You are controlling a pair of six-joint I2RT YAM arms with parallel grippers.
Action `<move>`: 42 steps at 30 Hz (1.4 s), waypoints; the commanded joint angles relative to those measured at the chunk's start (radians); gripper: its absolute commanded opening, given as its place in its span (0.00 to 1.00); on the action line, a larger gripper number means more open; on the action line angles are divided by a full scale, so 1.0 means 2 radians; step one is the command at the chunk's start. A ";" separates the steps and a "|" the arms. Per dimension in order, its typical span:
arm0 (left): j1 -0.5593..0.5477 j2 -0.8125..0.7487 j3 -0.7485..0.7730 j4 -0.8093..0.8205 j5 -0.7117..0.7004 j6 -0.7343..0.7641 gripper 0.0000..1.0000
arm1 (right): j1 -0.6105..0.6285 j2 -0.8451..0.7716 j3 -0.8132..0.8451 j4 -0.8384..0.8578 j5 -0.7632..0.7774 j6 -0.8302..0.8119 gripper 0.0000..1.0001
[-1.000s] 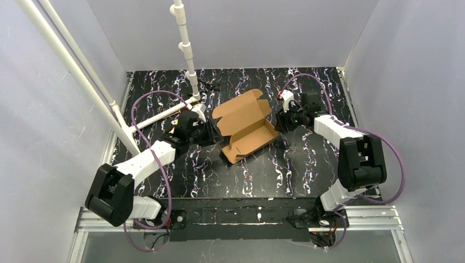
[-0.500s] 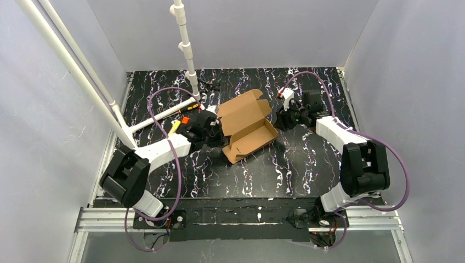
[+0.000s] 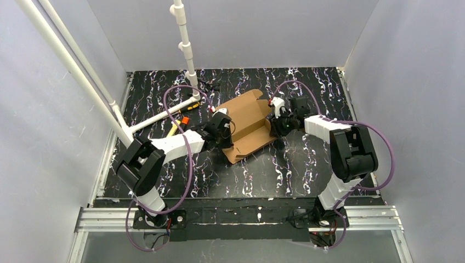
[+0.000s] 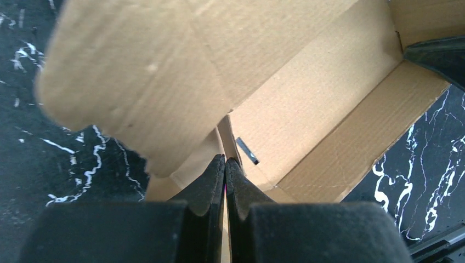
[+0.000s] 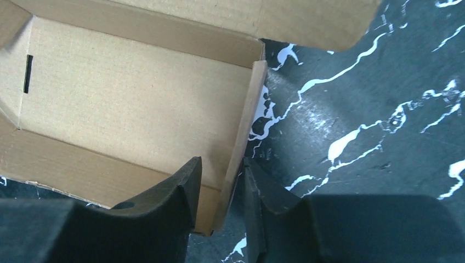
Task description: Fold the paper box
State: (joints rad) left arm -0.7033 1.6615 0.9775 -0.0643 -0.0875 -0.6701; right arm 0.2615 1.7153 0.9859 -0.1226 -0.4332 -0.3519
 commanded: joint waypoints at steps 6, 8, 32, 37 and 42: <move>-0.012 0.029 0.053 -0.004 -0.016 -0.003 0.00 | 0.013 0.005 0.026 -0.009 -0.008 0.009 0.32; -0.012 0.037 0.063 -0.005 -0.016 -0.002 0.00 | 0.015 0.005 0.026 -0.007 -0.008 0.017 0.29; -0.012 -0.135 0.015 -0.041 0.023 0.057 0.00 | 0.019 0.009 0.024 0.004 0.007 0.045 0.27; -0.012 -0.195 -0.061 -0.025 0.072 0.029 0.00 | 0.019 0.010 0.023 0.008 0.007 0.050 0.27; -0.056 -0.199 -0.140 0.058 0.106 -0.072 0.00 | 0.020 0.010 0.019 0.015 0.005 0.058 0.27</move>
State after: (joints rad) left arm -0.7372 1.2594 0.6964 -0.0284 0.0982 -0.7116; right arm 0.2962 1.7260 1.0008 -0.1249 -0.4072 -0.2562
